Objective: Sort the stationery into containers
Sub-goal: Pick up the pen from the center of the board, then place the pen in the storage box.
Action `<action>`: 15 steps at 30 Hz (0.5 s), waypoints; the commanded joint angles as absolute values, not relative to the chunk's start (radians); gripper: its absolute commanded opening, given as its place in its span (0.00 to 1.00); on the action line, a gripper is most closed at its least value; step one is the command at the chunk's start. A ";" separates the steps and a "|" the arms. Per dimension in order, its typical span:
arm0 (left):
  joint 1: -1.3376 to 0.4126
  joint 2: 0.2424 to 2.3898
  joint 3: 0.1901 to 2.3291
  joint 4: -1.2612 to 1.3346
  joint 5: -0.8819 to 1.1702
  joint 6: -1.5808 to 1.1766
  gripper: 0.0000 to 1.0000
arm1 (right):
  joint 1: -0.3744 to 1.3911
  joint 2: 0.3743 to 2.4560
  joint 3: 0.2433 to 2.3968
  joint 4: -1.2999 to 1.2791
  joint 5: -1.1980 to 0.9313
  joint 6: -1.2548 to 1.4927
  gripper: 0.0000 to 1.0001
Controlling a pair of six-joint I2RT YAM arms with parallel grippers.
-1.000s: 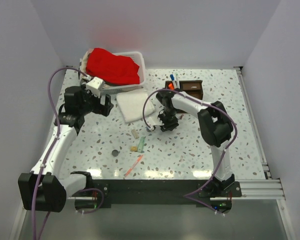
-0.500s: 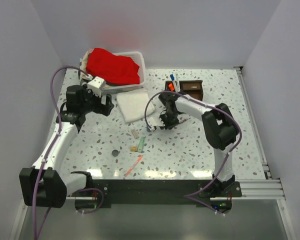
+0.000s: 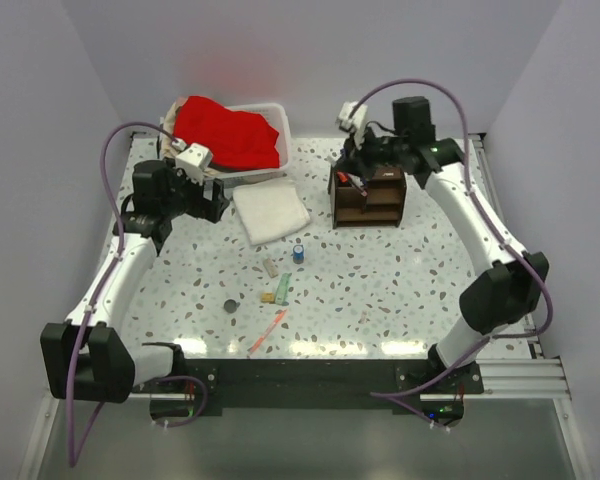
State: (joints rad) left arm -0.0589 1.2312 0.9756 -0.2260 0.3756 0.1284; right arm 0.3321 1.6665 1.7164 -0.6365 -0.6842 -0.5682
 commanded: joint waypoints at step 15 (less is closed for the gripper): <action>-0.052 1.316 1.080 -0.218 0.384 0.143 0.95 | 0.233 1.727 1.480 0.230 -0.647 -0.055 0.00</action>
